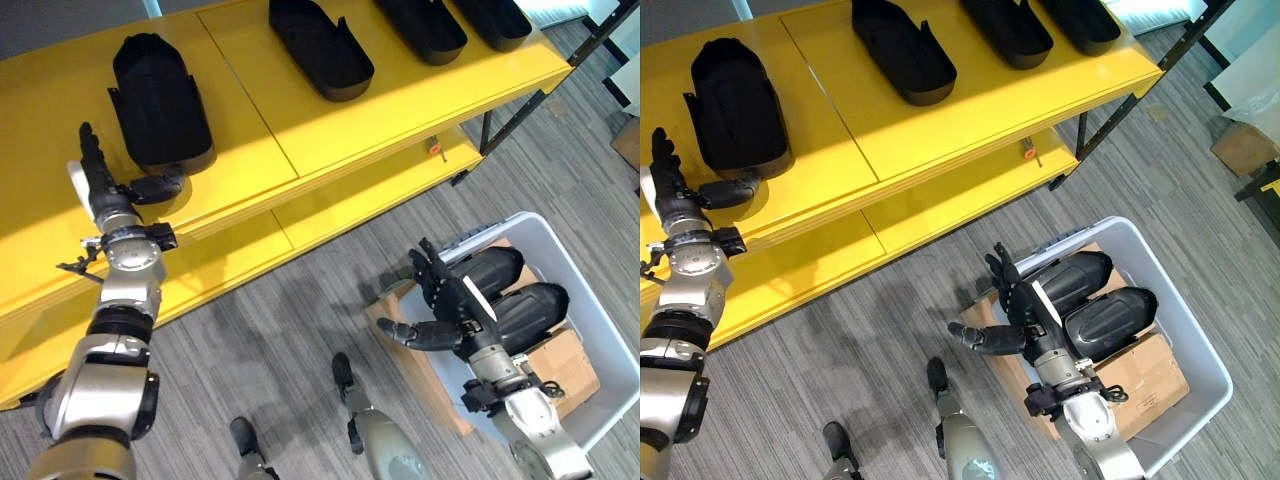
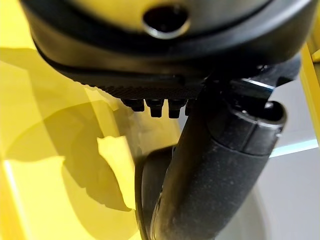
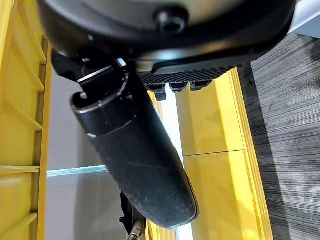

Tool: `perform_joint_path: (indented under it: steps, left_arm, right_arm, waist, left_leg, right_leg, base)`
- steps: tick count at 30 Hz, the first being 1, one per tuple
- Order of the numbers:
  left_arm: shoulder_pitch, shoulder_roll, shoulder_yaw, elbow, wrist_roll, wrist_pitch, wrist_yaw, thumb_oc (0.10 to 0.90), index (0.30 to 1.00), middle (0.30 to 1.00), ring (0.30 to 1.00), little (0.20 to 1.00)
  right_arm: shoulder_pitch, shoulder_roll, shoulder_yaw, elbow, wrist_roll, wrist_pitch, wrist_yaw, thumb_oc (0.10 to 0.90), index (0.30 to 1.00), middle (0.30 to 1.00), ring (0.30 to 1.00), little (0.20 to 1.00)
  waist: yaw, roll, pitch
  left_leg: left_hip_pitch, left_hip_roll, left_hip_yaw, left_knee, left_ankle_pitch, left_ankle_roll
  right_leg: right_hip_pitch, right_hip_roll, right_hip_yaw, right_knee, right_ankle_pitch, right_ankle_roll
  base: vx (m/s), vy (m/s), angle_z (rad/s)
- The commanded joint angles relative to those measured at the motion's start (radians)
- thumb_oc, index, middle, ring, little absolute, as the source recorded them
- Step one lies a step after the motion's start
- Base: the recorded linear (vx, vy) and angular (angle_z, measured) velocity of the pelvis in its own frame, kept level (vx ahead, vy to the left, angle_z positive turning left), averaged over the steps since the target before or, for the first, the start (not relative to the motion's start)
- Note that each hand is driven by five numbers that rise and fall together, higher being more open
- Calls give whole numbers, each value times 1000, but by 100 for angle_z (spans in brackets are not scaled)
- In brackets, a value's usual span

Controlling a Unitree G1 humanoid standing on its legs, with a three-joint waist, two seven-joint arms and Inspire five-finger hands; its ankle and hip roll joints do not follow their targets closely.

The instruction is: Move parts from the plastic box to the shelf.

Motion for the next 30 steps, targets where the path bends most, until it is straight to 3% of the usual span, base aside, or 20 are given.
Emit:
perform_joint_path:
  steps: [1, 30]
  left_arm:
    - [-76, -71, -52, 23, 17, 5, -91, 900, 1000, 1000, 1000, 1000]
    - [-84, -127, -89, 24, 42, -3, -96, 900, 1000, 1000, 1000, 1000]
  right_arm:
    - [-57, -49, -77, -154, 52, -123, 11, 900, 1000, 1000, 1000, 1000]
    - [-41, -69, -91, -157, 53, -120, 27, 900, 1000, 1000, 1000, 1000]
  waist:
    - [-39, 8, 17]
    - [-46, 20, 23]
  left_leg:
    - [157, 47, 28, -1, 2, 6]
    - [144, 43, 20, -1, 1, 10]
  right_leg:
    - [17, -57, 53, 14, 5, 102]
    - [6, -54, 55, 12, 9, 99]
  base:
    - [0, 0, 0]
    - [0, 0, 0]
